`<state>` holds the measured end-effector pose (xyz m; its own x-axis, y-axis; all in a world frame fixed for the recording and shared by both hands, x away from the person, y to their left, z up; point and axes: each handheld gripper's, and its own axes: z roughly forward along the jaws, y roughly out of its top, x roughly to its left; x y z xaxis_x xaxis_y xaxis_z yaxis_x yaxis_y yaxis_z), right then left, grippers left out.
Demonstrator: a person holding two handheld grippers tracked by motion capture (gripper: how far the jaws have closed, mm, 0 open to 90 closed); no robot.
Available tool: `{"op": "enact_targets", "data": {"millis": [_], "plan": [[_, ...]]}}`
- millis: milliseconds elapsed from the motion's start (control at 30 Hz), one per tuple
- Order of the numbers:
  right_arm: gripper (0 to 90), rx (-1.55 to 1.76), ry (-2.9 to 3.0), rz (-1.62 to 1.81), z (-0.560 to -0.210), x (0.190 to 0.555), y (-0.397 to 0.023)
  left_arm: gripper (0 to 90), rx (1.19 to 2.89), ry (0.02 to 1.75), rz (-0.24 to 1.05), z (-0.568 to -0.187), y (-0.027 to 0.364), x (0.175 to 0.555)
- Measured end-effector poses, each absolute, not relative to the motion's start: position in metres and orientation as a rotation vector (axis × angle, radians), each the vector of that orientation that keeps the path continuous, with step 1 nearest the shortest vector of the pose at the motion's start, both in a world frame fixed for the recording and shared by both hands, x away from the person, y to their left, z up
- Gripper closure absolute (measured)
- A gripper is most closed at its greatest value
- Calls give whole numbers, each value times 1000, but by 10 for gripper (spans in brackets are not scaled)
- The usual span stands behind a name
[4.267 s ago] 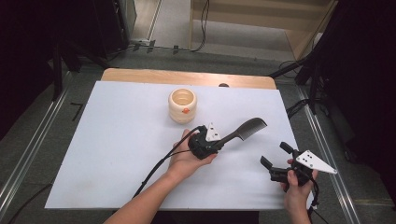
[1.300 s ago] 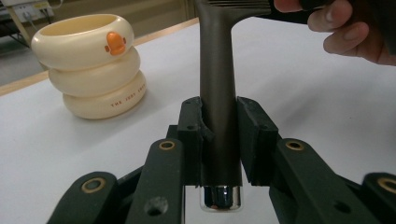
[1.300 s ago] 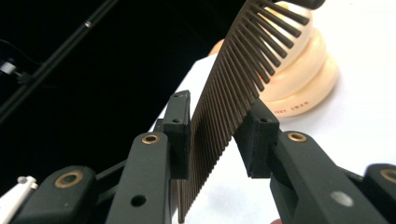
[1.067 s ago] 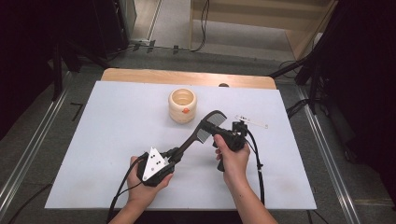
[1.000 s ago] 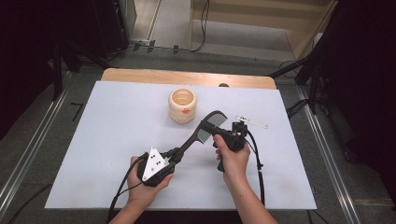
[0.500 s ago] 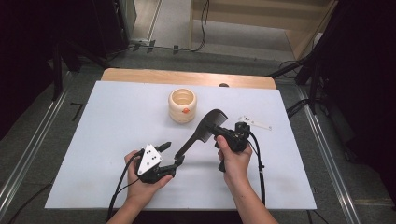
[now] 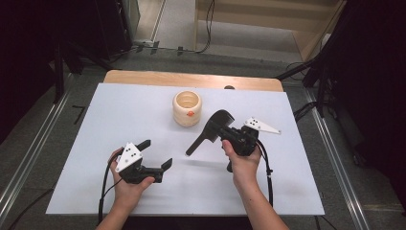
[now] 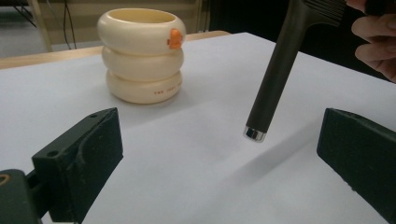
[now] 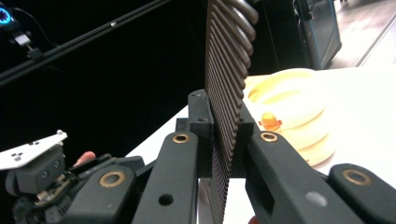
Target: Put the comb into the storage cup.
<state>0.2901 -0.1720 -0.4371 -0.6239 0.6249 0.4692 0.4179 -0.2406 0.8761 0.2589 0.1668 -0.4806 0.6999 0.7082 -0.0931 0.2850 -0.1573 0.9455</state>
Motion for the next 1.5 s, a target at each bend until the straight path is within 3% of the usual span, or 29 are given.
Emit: {"op": "enact_targets", "data": {"millis": [1500], "plan": [[829,1086,1778,1917,-419,307,-177,0,1687,918,571,-485,259,246]]}}
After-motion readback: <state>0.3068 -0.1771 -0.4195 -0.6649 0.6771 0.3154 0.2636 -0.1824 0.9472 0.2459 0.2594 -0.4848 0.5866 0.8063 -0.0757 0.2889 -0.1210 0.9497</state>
